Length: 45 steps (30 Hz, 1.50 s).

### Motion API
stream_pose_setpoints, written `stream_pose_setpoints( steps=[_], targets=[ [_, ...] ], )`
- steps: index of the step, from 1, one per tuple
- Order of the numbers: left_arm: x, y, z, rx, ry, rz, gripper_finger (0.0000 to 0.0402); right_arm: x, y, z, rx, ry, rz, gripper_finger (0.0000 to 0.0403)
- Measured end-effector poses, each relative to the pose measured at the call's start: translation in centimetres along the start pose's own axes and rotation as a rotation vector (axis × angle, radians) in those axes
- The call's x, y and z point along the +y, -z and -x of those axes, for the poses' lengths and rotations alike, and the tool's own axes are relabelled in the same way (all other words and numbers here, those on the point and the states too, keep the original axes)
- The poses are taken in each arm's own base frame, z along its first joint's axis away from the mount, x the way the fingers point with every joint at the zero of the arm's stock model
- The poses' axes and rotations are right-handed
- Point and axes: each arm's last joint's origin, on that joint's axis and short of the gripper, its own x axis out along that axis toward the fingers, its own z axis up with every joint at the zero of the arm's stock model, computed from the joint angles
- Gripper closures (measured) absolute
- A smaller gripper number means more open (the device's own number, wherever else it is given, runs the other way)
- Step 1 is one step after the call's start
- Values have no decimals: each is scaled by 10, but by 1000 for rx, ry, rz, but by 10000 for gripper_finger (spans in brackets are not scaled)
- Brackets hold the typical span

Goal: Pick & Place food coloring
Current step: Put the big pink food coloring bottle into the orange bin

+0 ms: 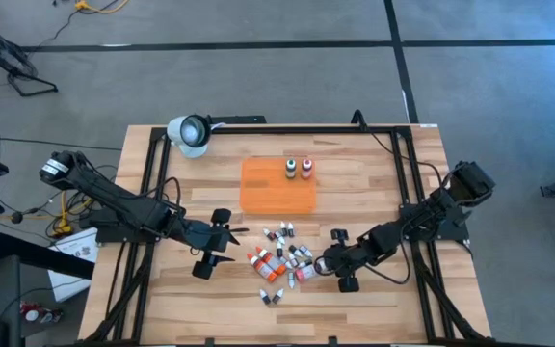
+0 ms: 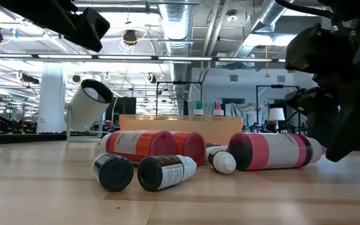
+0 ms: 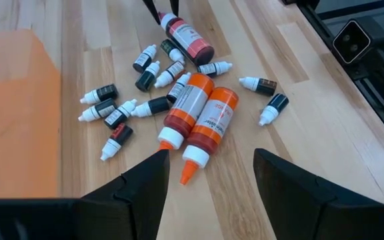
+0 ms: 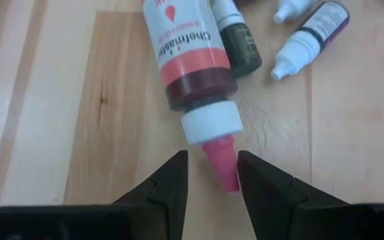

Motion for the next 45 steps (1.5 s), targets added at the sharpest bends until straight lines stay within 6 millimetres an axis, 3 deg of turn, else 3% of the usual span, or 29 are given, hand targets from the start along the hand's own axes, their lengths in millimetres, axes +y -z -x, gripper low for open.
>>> stream_pose_setpoints(
  steps=[16, 24, 29, 40, 45],
  targets=[
    [0, 0, 0, 0, 0, 0, 189, 1, -1, 0, -10, 14, -4, 367],
    [0, 0, 0, 5, 0, -7, 189, 5, -19, 12, 54, 38, 6, 358],
    [0, 0, 0, 5, 0, -7, 189, 9, -34, 28, 138, 67, 20, 362],
    [0, 0, 0, 5, 0, -19, 189, 16, -80, 84, 243, 108, 34, 361],
    [0, 1, 0, 8, 0, -27, 189, 16, -87, 100, 282, 126, 13, 366]
  ],
)
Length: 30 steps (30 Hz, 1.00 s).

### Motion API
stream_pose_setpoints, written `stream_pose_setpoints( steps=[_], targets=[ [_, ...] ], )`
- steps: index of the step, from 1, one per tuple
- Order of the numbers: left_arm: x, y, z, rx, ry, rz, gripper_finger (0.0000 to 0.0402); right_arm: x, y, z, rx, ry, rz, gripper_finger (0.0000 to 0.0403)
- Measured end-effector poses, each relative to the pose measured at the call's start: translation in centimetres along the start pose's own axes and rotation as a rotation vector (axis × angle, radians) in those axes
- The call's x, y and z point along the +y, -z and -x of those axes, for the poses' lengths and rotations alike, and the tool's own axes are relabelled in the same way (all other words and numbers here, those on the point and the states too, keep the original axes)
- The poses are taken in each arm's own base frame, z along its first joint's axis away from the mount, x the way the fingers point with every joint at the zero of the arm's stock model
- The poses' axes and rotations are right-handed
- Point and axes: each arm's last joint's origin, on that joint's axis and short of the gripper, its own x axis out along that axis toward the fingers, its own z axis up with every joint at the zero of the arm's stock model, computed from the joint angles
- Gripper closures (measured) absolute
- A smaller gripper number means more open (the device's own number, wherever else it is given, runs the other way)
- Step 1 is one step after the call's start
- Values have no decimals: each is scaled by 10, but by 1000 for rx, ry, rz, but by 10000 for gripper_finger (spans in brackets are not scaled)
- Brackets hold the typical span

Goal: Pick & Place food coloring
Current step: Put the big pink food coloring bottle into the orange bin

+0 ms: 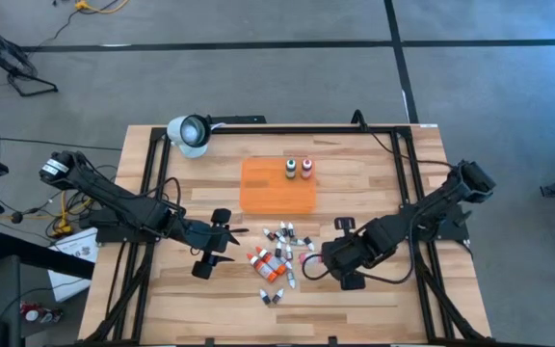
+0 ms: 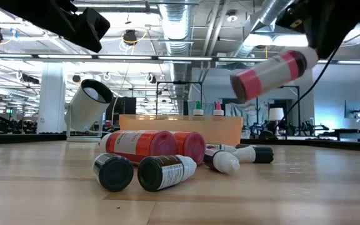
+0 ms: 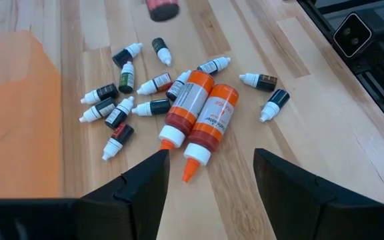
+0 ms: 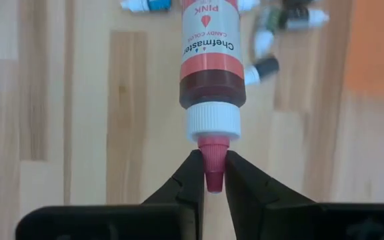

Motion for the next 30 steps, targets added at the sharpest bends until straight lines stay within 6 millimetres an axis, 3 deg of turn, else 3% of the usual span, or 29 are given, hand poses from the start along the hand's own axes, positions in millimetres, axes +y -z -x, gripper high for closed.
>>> stream_pose_setpoints(
  steps=[19, 24, 30],
  targets=[
    [0, 1, 0, 12, 0, -11, 189, -21, 30, 10, 533, -115, -432, 361],
    [0, 1, 0, 12, 0, -11, 189, -28, 27, 9, 562, -158, -499, 360],
    [0, 2, 0, 17, 0, -14, 189, -29, 15, -18, 674, -253, -496, 360]
  ],
)
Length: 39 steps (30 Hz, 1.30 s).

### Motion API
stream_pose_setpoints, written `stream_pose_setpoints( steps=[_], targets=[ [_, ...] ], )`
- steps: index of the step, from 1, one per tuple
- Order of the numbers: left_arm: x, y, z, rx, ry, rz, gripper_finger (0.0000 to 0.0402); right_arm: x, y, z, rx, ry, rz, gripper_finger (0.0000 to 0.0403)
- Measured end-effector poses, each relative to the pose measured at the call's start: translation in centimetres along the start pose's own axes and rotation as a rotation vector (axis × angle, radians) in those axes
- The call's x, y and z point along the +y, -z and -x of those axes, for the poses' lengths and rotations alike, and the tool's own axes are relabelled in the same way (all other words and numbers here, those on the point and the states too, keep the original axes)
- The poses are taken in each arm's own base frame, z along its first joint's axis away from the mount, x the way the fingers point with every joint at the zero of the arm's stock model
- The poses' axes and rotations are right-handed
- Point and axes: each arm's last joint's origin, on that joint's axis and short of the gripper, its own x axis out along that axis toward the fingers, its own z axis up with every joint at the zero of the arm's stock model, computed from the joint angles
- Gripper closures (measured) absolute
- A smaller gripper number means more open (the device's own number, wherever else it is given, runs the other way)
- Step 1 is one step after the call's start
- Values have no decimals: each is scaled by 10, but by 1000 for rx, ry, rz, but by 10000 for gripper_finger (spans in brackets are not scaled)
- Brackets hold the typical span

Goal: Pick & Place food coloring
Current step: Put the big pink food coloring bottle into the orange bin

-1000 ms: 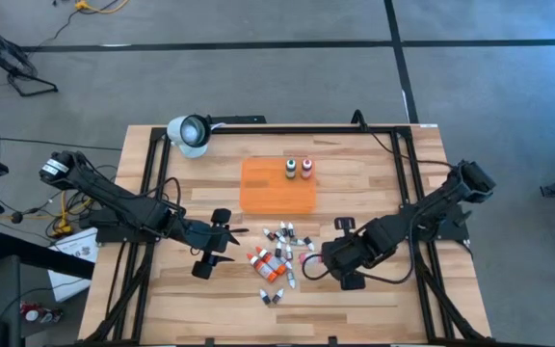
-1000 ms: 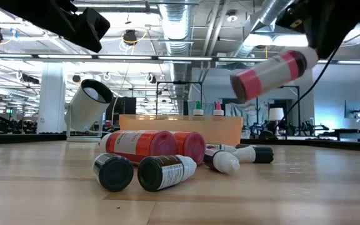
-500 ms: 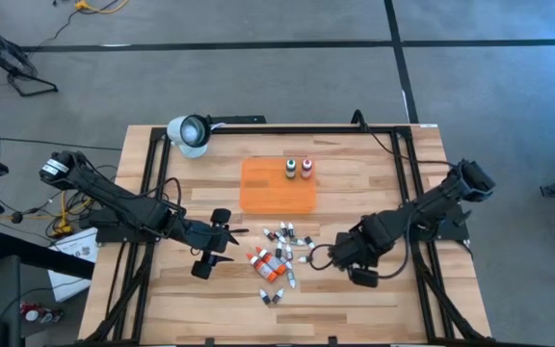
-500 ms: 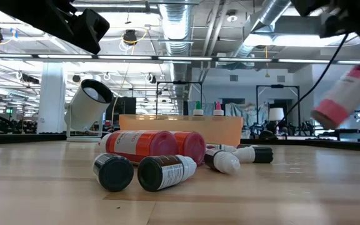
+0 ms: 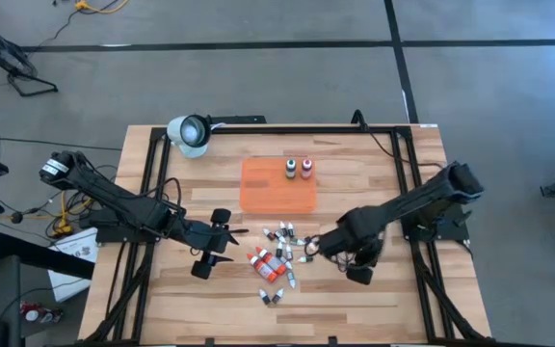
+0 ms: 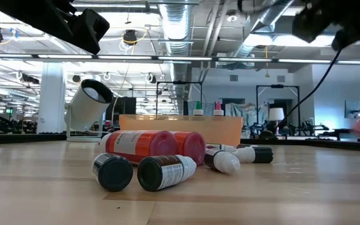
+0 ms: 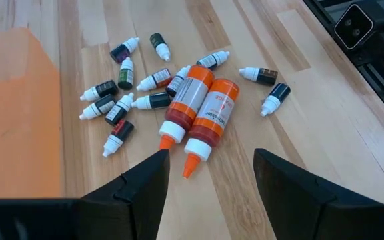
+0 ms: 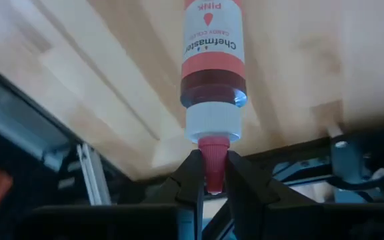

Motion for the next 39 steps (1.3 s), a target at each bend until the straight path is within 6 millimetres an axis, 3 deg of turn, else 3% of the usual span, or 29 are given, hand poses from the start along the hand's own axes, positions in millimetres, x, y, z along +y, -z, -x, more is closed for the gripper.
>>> stream_pose_setpoints(
  steps=[6, 15, 31, 39],
  targets=[
    [0, 0, 0, 3, 0, -14, 189, 8, -23, -14, 78, 23, 100, 360],
    [0, 0, 0, -1, 0, -21, 189, 18, -38, 4, 15, 22, 166, 359],
    [0, 0, 0, -1, 0, -24, 189, 20, -45, 9, -47, -30, 188, 359],
    [0, 0, 0, 0, 0, -23, 189, 16, -35, 7, 53, 9, 105, 359]
  ],
)
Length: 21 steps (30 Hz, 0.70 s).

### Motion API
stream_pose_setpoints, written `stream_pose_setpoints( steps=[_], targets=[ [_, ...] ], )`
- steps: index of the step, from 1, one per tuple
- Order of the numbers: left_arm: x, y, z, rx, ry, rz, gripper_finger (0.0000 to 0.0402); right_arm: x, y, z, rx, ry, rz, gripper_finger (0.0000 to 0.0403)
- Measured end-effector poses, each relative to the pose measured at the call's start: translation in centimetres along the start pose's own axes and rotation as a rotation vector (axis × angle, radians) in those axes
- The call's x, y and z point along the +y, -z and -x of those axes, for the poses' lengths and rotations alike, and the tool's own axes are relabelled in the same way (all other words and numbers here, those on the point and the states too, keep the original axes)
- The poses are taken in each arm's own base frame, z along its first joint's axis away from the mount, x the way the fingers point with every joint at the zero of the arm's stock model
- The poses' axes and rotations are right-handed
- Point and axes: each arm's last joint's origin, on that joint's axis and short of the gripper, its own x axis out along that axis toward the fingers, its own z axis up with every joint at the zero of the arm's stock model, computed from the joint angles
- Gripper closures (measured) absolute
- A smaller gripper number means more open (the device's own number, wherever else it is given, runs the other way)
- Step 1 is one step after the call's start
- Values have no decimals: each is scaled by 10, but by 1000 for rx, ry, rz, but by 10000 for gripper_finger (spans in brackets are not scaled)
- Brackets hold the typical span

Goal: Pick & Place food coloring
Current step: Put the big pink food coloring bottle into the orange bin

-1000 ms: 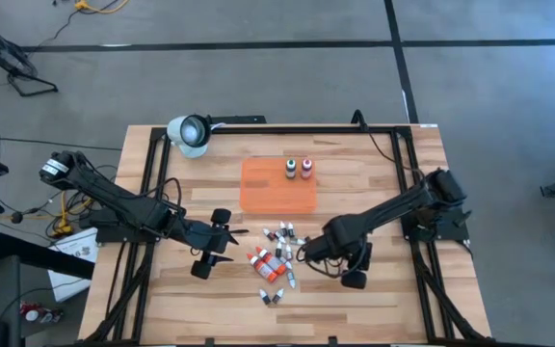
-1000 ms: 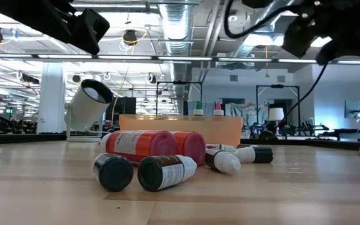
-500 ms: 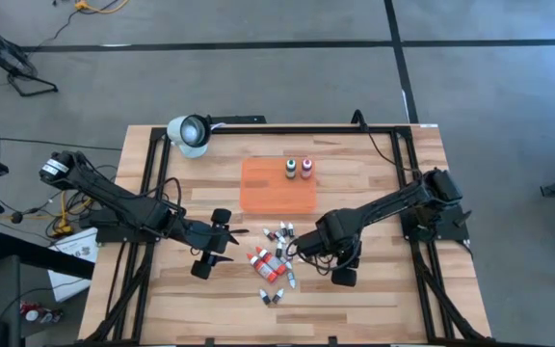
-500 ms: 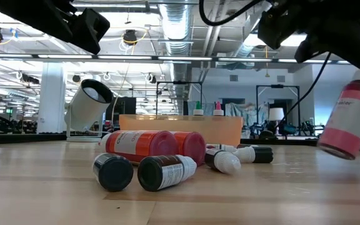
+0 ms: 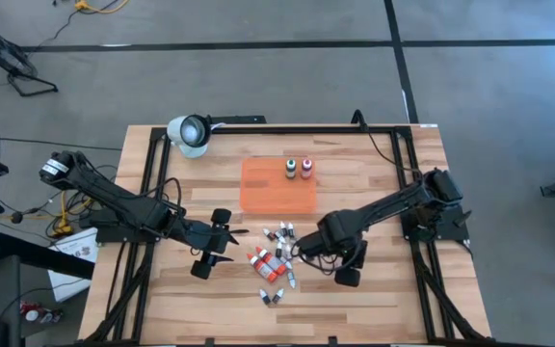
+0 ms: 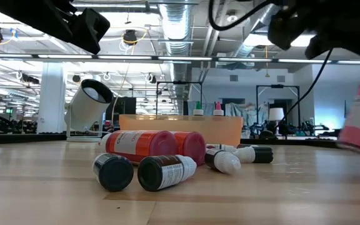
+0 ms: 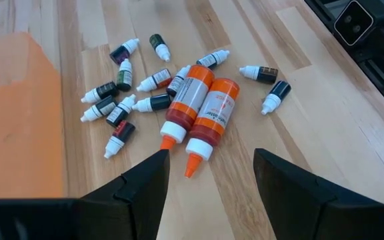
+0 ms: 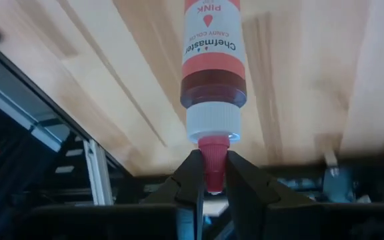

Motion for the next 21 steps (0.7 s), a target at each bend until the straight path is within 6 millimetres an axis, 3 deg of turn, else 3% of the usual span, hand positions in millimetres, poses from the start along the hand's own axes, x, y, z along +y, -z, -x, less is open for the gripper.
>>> stream_pose_setpoints(
  steps=[21],
  targets=[
    [0, 0, 0, 4, 0, 17, 189, 3, -5, 0, -48, -34, -27, 359]
  ],
)
